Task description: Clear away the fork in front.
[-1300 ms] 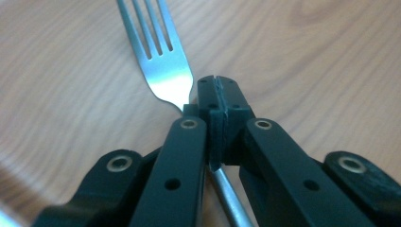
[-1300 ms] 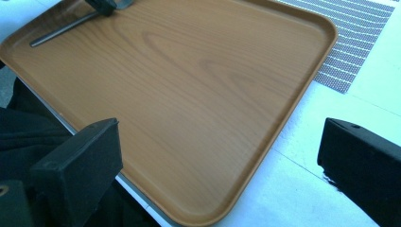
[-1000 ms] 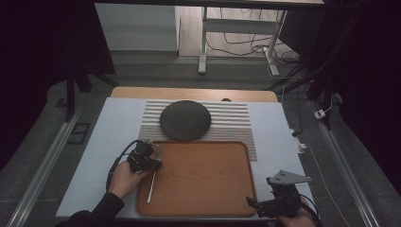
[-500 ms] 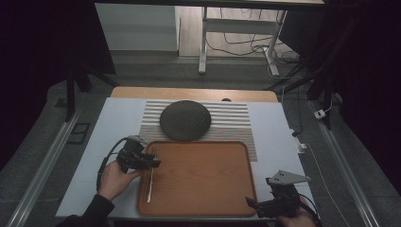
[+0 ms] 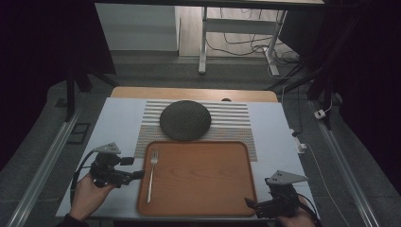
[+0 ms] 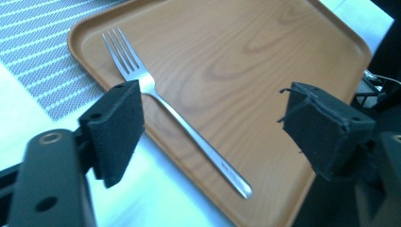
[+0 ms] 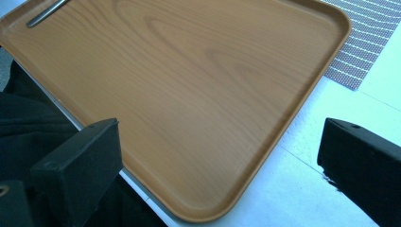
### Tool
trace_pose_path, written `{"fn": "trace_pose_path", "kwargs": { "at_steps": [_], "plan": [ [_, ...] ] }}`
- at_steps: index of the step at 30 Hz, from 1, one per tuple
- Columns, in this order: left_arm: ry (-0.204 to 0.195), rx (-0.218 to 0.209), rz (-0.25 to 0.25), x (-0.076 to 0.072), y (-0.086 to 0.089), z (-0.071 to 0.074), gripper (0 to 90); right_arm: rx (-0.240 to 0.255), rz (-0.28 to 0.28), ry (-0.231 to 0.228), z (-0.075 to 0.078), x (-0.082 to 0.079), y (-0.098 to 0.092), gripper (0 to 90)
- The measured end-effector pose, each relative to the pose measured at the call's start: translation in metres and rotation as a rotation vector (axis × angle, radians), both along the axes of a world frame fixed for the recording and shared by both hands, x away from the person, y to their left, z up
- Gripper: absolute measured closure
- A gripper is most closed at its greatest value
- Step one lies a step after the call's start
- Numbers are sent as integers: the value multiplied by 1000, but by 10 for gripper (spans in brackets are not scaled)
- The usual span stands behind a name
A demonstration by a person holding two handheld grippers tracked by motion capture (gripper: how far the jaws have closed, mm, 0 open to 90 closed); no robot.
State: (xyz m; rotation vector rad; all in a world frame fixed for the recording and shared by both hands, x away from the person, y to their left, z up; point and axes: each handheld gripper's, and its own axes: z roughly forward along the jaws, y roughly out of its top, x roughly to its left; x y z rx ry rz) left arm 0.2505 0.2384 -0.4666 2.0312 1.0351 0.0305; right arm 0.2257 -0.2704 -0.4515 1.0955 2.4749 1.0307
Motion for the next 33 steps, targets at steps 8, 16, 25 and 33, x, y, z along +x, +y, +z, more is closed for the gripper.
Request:
{"fn": "trace_pose_path", "kwargs": {
  "at_steps": [8,16,25,33],
  "plan": [
    [-44,-24,18,-28,18,-1,74,-7,2,2,0,0,0,6],
    [-49,-60,62,-53,37,-5,42,-13,3,4,0,0,1,6],
    [-40,-19,96,-69,45,-11,37,-37,11,10,-1,0,3,6],
    [-32,-3,97,-72,44,-11,41,-84,54,12,-3,-1,8,50]
  ]
}}
